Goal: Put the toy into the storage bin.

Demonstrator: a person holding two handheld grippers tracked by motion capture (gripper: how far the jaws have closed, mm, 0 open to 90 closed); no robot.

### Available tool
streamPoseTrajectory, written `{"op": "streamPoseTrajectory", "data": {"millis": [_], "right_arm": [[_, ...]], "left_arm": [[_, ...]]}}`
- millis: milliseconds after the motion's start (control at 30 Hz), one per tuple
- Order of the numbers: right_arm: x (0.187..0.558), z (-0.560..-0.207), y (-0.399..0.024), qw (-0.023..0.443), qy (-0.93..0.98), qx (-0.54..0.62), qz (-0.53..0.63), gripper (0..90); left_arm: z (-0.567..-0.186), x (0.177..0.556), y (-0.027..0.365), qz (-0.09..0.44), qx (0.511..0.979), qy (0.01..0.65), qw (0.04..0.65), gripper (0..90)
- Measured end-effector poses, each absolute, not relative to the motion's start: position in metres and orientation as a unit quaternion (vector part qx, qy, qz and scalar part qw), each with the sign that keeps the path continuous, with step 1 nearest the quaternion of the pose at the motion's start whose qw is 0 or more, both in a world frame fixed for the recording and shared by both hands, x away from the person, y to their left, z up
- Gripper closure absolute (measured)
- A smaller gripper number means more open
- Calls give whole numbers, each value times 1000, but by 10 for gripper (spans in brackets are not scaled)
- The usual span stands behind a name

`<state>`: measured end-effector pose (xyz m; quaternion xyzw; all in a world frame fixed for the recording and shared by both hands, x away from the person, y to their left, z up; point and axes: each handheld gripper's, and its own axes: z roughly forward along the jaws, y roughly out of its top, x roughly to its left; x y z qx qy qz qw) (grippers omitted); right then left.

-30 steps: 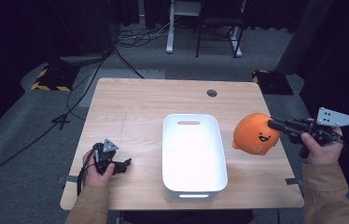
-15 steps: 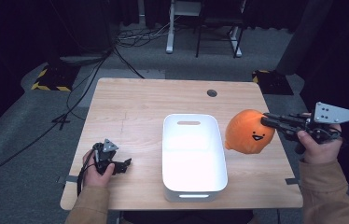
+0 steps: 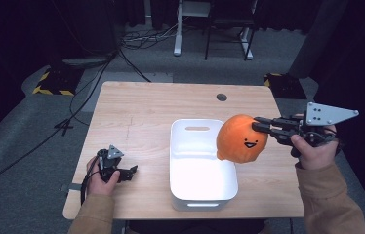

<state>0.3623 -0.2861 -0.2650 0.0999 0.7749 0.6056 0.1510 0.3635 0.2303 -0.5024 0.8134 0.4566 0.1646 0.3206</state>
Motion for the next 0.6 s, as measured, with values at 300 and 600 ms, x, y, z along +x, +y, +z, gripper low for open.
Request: {"op": "streamPoseTrajectory", "data": {"millis": [300, 600], "right_arm": [[364, -265, -262, 136, 781, 88, 604, 821], [365, -271, -241, 118, 785, 80, 602, 820]], "left_arm": [[-502, 364, 230, 164, 814, 456, 321, 107], [-502, 364, 230, 164, 813, 457, 321, 106]]}}
